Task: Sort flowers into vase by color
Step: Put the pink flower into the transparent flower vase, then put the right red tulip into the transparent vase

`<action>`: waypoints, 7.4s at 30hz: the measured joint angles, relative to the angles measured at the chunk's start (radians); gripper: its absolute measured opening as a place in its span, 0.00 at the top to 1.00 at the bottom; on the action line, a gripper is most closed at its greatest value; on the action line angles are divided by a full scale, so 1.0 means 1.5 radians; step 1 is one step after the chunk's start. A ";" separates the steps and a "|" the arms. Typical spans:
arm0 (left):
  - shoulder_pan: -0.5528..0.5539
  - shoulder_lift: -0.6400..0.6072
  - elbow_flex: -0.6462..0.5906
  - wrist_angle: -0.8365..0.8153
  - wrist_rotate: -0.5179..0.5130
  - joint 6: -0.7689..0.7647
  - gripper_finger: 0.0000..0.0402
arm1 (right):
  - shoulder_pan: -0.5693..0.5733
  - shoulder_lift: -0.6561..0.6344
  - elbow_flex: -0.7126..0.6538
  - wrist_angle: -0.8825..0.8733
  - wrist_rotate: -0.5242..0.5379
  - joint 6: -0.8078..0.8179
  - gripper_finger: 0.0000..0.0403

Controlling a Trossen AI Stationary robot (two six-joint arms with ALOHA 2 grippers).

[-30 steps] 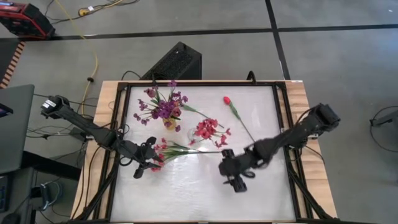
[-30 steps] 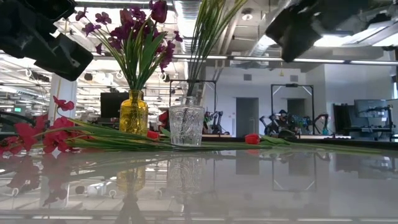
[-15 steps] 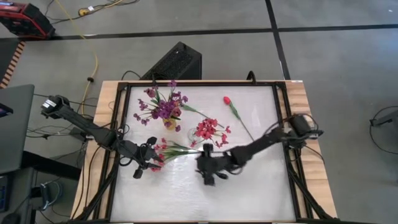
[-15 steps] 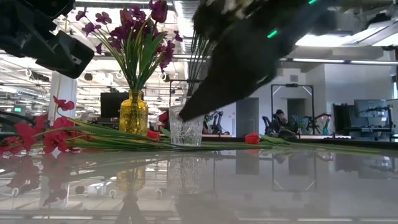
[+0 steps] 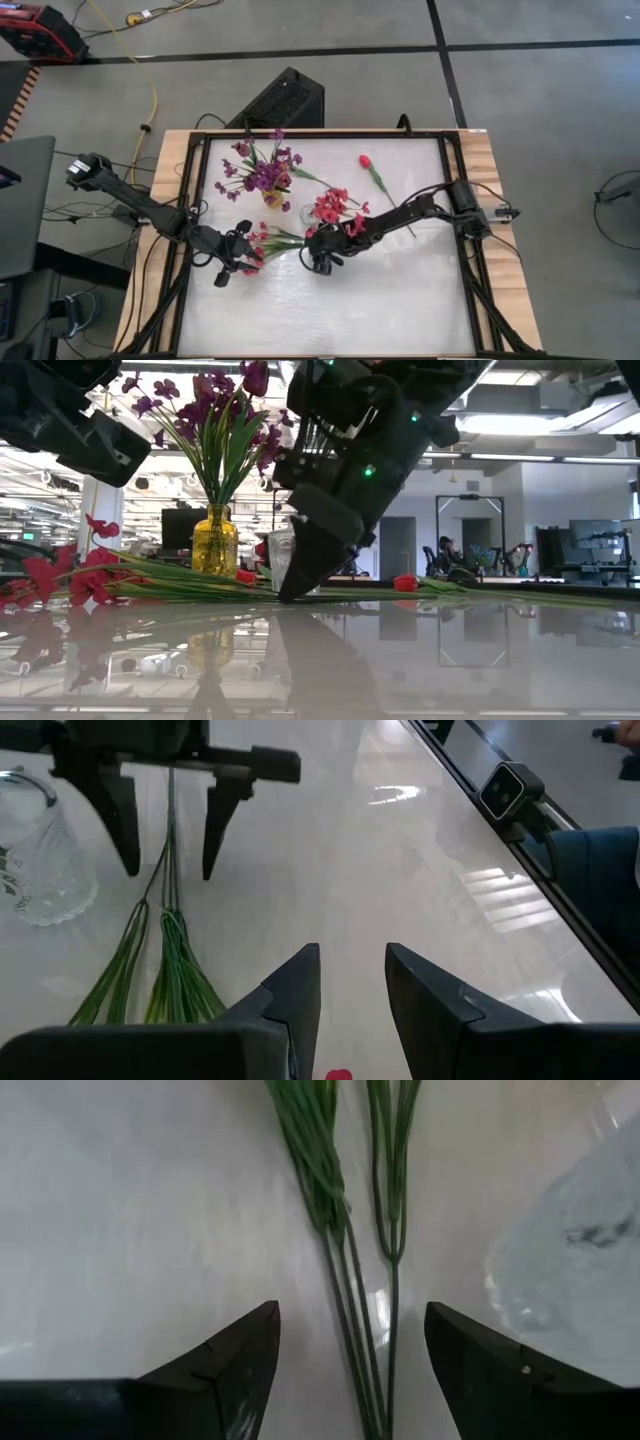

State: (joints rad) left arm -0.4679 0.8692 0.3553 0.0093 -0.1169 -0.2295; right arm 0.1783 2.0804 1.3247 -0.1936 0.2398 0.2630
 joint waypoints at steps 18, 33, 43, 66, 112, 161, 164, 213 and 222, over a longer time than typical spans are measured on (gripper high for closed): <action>-0.008 0.000 0.000 -0.001 0.000 -0.010 0.74 | 0.027 0.011 -0.001 0.000 -0.065 -0.008 0.94; -0.030 0.000 0.000 0.006 -0.022 -0.006 0.74 | 0.160 -0.223 -0.202 0.367 -0.048 -0.134 0.96; -0.033 0.141 0.000 0.442 -0.073 0.182 0.74 | 0.133 -0.157 -0.264 0.885 -0.018 -0.181 0.96; 0.010 0.373 0.104 0.664 -0.140 0.233 0.74 | 0.107 -0.119 -0.193 0.873 -0.019 -0.246 0.96; 0.194 0.229 0.107 0.399 -0.263 0.153 1.00 | 0.223 -0.362 -0.225 0.169 0.196 -0.046 0.33; 0.267 0.294 0.107 0.294 -0.157 0.003 0.73 | 0.226 -0.362 -0.225 0.150 0.190 -0.057 0.33; 0.267 0.289 0.107 0.271 -0.138 0.004 0.66 | 0.226 -0.364 -0.225 0.133 0.189 -0.042 0.33; -0.141 0.019 0.392 -0.368 -0.175 0.037 0.55 | -0.304 -0.427 -0.420 -0.194 0.069 0.157 0.33; -0.142 -0.085 0.167 -0.083 -0.159 0.101 0.55 | -0.321 -0.382 -0.454 -0.126 -0.010 0.158 0.49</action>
State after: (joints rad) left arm -0.6807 0.7413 0.6055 -0.1150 -0.3557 -0.0772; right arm -0.3027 1.5081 0.6431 -0.3831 0.2249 0.4999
